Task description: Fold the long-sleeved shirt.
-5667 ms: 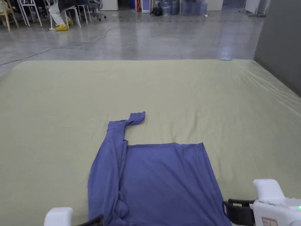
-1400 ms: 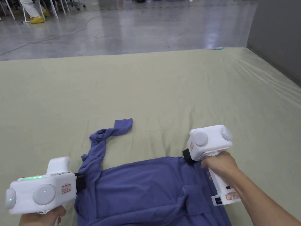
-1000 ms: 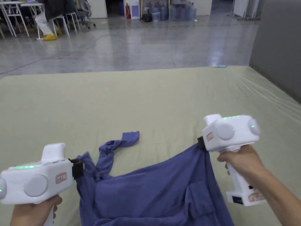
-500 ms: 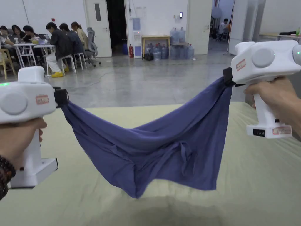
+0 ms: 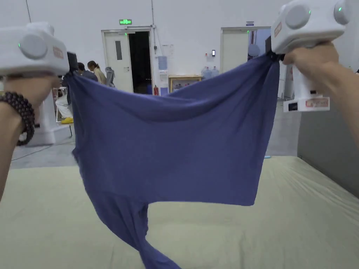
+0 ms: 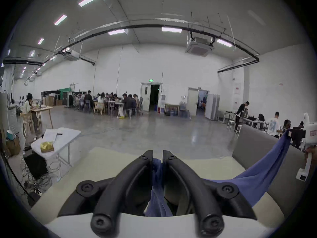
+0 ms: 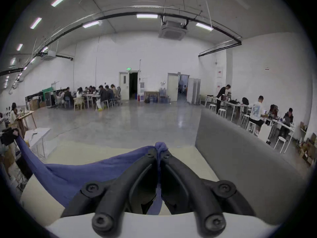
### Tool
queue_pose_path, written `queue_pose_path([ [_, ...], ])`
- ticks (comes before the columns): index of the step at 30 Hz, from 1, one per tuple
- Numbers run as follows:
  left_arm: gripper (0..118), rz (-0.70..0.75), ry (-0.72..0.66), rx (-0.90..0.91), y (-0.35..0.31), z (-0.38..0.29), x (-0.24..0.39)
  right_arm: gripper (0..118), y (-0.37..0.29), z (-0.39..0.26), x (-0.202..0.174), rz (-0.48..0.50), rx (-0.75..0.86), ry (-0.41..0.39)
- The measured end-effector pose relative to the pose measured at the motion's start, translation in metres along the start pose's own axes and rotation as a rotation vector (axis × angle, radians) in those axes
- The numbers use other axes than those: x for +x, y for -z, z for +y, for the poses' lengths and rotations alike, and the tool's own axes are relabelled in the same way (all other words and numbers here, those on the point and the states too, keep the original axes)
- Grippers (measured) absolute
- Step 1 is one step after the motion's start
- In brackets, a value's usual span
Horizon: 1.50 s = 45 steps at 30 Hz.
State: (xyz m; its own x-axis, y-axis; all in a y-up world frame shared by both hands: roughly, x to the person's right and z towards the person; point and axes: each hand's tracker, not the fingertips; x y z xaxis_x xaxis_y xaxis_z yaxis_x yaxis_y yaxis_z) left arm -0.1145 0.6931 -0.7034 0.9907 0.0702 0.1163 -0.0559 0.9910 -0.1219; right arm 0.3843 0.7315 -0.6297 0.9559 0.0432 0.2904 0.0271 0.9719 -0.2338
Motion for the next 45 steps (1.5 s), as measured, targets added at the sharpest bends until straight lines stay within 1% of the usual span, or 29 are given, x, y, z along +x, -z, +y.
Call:
queue_pose_path([
  [3,9,0.005,0.074,0.011,0.002,0.024,0.009,4,-0.002,0.017,0.002,-0.007,0.019,0.021],
  [7,9,-0.011,0.047,0.022,0.003,0.016,0.011,4,0.001,0.005,0.002,-0.004,0.019,0.031],
  [9,9,-0.017,0.043,0.001,0.007,-0.002,0.011,4,0.009,-0.014,0.002,0.009,-0.015,0.033],
  [14,9,-0.018,0.052,-0.101,0.017,-0.069,0.003,4,0.028,-0.085,0.001,0.044,-0.104,0.042],
  [18,9,-0.04,0.017,-0.156,-0.008,-0.125,-0.005,4,0.022,-0.137,0.006,0.082,-0.16,0.039],
  [19,9,-0.039,0.027,-0.165,-0.018,-0.136,-0.008,4,0.013,-0.146,0.01,0.083,-0.166,0.042],
  [22,9,-0.054,0.023,-0.174,-0.06,-0.162,-0.018,4,-0.025,-0.171,0.023,0.127,-0.15,0.078],
  [24,9,-0.054,0.012,-0.165,-0.093,-0.176,-0.027,4,-0.055,-0.191,0.03,0.156,-0.143,0.06],
  [26,9,-0.079,-0.014,-0.153,-0.132,-0.197,-0.034,4,-0.091,-0.216,0.036,0.164,-0.142,-0.001],
  [28,9,-0.091,-0.006,-0.154,-0.168,-0.22,-0.039,4,-0.124,-0.245,0.045,0.173,-0.131,-0.001],
  [30,9,-0.08,0.041,-0.161,-0.208,-0.252,-0.036,4,-0.158,-0.281,0.054,0.189,-0.137,0.005],
  [32,9,-0.075,0.064,-0.187,-0.248,-0.293,-0.034,4,-0.191,-0.329,0.062,0.205,-0.172,0.019],
  [34,9,-0.069,0.067,-0.24,-0.289,-0.34,-0.034,4,-0.222,-0.38,0.071,0.238,-0.239,0.031],
  [35,9,-0.067,0.057,-0.261,-0.311,-0.368,-0.035,4,-0.238,-0.409,0.074,0.223,-0.275,0.048],
  [37,9,-0.068,0.032,-0.336,-0.342,-0.412,-0.038,4,-0.266,-0.463,0.079,0.253,-0.363,0.013],
  [38,9,-0.067,0.022,-0.387,-0.359,-0.438,-0.04,4,-0.277,-0.488,0.081,0.252,-0.398,0.005],
  [40,9,-0.047,0.034,-0.485,-0.384,-0.483,-0.046,4,-0.297,-0.537,0.084,0.261,-0.534,-0.035],
  [42,9,-0.07,0.054,-0.57,-0.405,-0.513,-0.053,4,-0.31,-0.579,0.086,0.243,-0.652,-0.039],
  [43,9,-0.06,0.051,-0.603,-0.412,-0.528,-0.056,4,-0.313,-0.598,0.088,0.256,-0.713,-0.039],
  [44,9,-0.061,0.051,-0.643,-0.415,-0.543,-0.061,4,-0.315,-0.616,0.088,0.245,-0.754,-0.034],
  [45,9,-0.072,0.064,-0.67,-0.418,-0.553,-0.063,4,-0.315,-0.627,0.087,0.228,-0.78,-0.051],
])
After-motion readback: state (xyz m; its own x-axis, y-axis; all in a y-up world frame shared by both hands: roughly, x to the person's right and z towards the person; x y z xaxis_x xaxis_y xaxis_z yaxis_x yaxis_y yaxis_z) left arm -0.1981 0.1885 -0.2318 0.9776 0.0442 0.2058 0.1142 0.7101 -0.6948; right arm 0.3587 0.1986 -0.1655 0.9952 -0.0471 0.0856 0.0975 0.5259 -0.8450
